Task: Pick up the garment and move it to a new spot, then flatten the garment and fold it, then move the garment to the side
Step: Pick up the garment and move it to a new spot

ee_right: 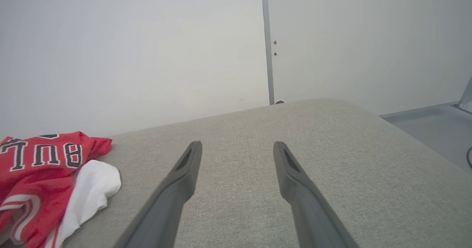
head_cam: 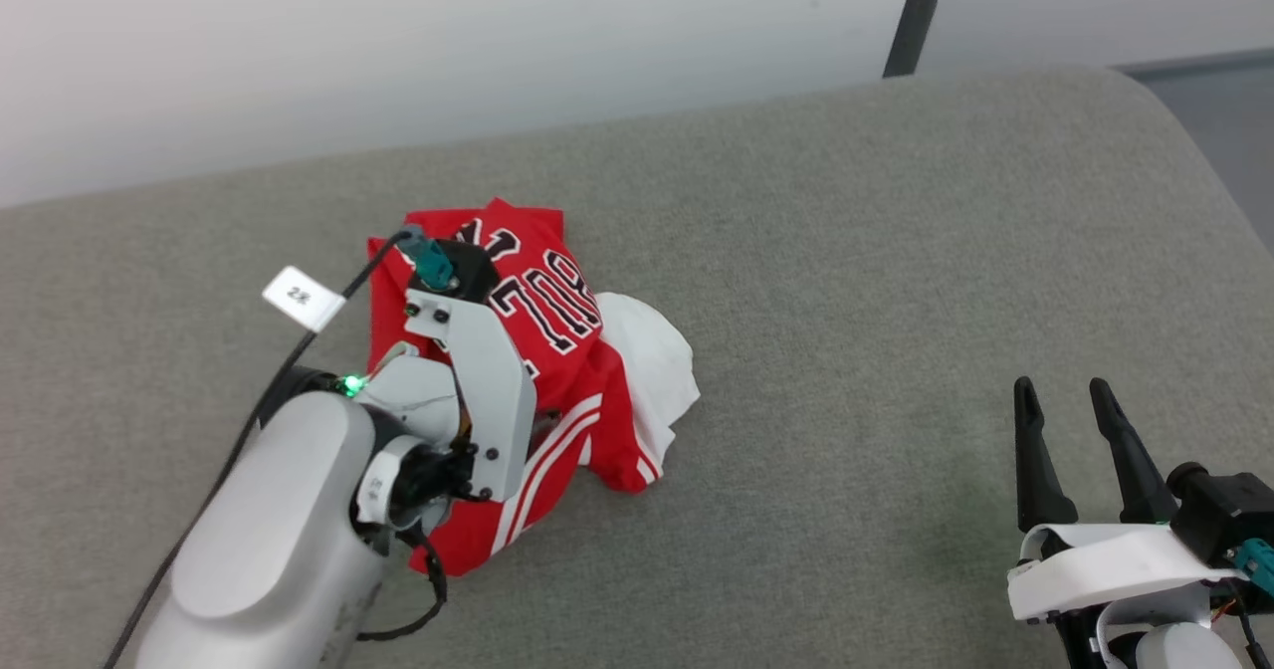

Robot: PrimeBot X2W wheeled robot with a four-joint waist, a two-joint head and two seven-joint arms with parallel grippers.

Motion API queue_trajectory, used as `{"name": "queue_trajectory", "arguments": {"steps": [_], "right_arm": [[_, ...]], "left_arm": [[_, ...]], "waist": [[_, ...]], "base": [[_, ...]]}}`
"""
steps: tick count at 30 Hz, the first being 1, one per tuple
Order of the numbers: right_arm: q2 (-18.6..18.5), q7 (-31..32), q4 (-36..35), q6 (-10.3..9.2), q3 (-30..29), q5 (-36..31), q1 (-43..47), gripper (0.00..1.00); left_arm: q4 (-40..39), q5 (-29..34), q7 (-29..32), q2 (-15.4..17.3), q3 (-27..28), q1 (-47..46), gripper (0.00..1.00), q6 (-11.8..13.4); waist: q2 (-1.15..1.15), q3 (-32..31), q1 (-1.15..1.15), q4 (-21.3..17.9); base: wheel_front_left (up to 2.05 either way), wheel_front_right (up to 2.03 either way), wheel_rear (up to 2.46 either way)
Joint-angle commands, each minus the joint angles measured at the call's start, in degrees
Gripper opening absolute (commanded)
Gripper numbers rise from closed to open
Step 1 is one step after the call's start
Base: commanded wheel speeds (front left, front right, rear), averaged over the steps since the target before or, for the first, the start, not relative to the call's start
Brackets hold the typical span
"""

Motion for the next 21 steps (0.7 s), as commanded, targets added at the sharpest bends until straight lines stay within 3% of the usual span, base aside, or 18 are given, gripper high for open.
{"name": "queue_trajectory", "arguments": {"steps": [1, 11, 16, 21], "right_arm": [[-0.4, -0.27, 0.01, 0.02, 0.45, -0.16, 0.58, 1.0], [-2.26, 0.21, 0.4, 0.02, 2.21, 0.27, 3.04, 1.0], [-3.02, 0.53, -0.05, 0.02, 3.01, 0.65, 3.52, 1.0], [-3.56, 0.89, -0.71, 0.02, 3.86, 0.3, 4.02, 1.0]], "left_arm": [[-0.78, -0.77, -0.47, 0.46, 0.4, 1.14, 1.0, -0.37], [-6.97, -1.8, -10.02, 3.34, 4.21, 7.02, 1.0, -2.47], [-9.69, -1.98, -16.89, 4.07, 6.52, 10.94, 1.0, -3.43], [-11.82, -0.46, -27.96, 4.77, 9.22, 15.88, 1.0, -4.99]], "waist": [[0.0, -1.86, 0.0, 1.26], [0.0, -7.95, 0.0, 3.94], [0.0, -9.34, 0.0, 5.03], [0.0, -10.47, 0.0, 6.17]], "base": [[0.0, 0.0, 0.0], [0.0, 0.0, 0.0], [0.0, 0.0, 0.0], [0.0, 0.0, 0.0]]}}
